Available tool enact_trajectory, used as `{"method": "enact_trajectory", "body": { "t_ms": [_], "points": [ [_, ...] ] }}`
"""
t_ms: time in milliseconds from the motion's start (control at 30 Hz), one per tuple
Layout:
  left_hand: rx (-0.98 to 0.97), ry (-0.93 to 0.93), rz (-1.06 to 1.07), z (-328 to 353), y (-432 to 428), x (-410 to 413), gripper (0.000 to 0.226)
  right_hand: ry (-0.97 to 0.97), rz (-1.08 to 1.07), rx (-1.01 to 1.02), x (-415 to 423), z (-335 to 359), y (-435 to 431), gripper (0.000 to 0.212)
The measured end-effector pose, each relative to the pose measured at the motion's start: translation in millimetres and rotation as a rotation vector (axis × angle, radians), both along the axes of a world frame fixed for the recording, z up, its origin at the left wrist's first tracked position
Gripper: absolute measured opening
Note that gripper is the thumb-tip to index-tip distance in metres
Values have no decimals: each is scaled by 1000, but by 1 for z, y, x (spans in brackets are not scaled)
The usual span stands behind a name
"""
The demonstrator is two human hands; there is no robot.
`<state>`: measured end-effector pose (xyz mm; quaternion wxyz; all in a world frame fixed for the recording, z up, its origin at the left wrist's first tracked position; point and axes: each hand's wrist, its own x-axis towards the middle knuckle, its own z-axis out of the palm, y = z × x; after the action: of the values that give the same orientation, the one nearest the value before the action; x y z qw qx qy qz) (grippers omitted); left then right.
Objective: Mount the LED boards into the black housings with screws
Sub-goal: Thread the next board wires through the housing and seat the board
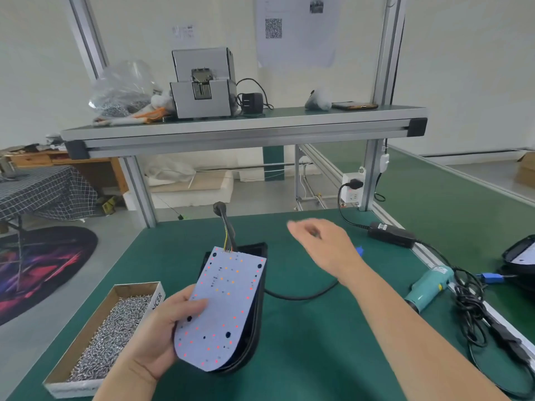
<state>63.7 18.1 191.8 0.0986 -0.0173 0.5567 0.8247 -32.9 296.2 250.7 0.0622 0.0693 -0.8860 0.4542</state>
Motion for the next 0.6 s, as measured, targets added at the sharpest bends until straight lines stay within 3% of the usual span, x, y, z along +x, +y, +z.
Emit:
{"method": "enact_trajectory", "body": {
  "t_ms": [67,233,367,500,600],
  "points": [
    [-83,12,-47,3,6,2,50,-50,127,-277,12,30,-26,73],
    [-213,11,-103,10,12,7,40,-139,271,-162,12,78,-62,87],
    [-240,17,-142,14,12,9,48,-72,359,-93,2,87,-71,19],
    [-105,-34,-181,16,16,16,55,-165,498,-257,8,89,-60,5],
    [-53,-60,-209,22,19,18,61,-175,543,-355,13,85,-52,10]
  ]
}}
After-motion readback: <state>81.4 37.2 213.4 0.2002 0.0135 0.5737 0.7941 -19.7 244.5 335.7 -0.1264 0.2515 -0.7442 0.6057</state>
